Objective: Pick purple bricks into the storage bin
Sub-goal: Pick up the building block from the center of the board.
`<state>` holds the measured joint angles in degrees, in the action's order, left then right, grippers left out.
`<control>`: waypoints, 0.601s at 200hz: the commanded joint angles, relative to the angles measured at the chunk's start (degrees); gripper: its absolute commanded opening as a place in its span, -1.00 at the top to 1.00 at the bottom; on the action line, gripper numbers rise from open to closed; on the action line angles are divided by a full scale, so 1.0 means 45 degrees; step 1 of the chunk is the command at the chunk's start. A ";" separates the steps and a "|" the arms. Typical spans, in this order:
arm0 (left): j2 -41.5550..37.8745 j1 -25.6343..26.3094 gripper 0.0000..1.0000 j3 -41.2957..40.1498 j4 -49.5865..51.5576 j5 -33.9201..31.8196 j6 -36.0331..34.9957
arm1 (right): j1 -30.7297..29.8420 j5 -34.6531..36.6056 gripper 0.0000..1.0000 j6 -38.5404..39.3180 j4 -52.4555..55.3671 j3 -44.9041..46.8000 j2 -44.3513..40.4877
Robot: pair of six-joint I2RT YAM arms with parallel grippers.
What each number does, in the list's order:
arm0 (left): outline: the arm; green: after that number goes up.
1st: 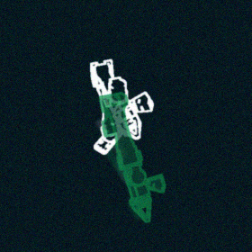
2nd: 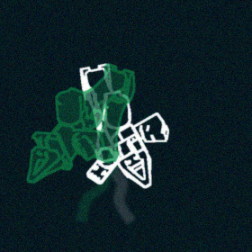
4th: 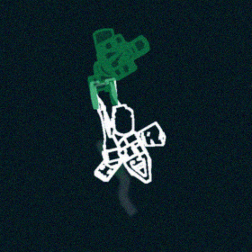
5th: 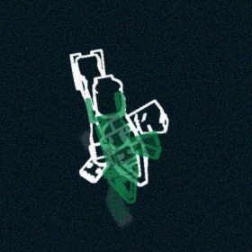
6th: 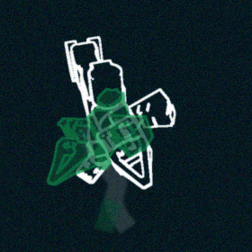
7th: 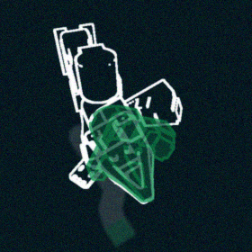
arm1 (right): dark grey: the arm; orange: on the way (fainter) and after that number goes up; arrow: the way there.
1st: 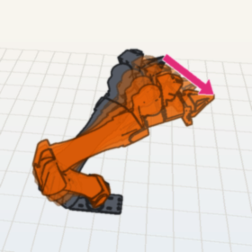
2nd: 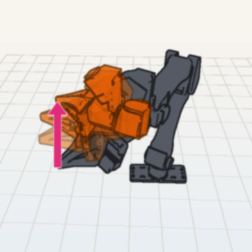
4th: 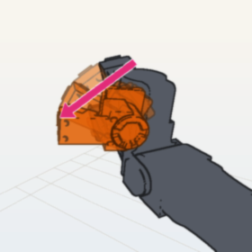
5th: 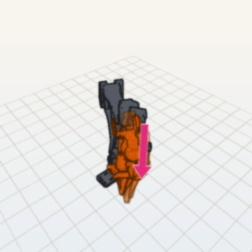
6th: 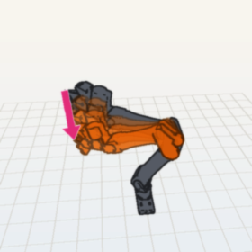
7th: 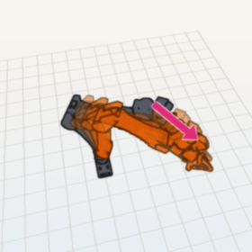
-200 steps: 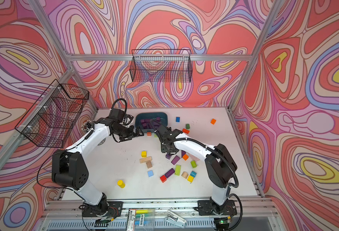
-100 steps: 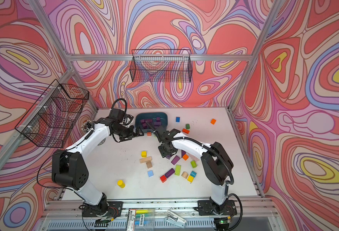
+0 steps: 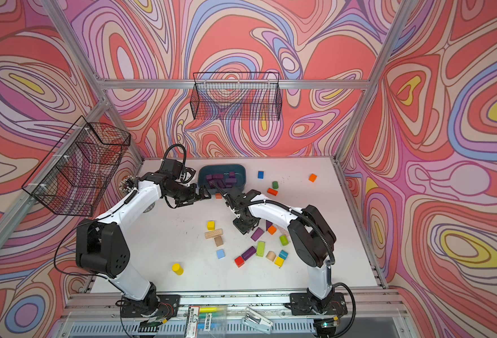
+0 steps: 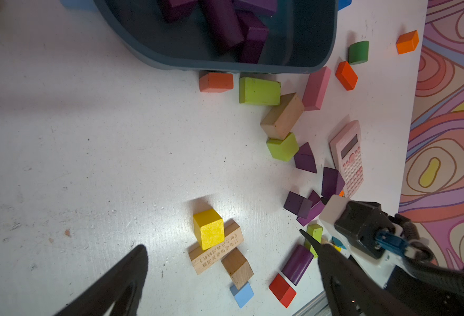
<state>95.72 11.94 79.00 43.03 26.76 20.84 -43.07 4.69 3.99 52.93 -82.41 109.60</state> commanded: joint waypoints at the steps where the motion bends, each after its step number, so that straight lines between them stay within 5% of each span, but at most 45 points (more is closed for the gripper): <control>1: 0.0017 -0.0075 -1.00 -0.0038 -0.0060 -0.0044 -0.0024 | -0.0029 0.0221 -0.21 0.1066 -0.0013 -0.0050 0.0323; 120: 0.0037 -0.0071 -1.00 -0.0023 -0.0013 -0.0071 -0.0041 | 0.0091 0.0148 -0.21 0.1989 -0.0267 -0.0203 0.1381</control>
<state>95.72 11.94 79.00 43.03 26.74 20.84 -43.03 5.10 10.85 51.88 -82.43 113.69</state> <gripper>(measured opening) 0.998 0.606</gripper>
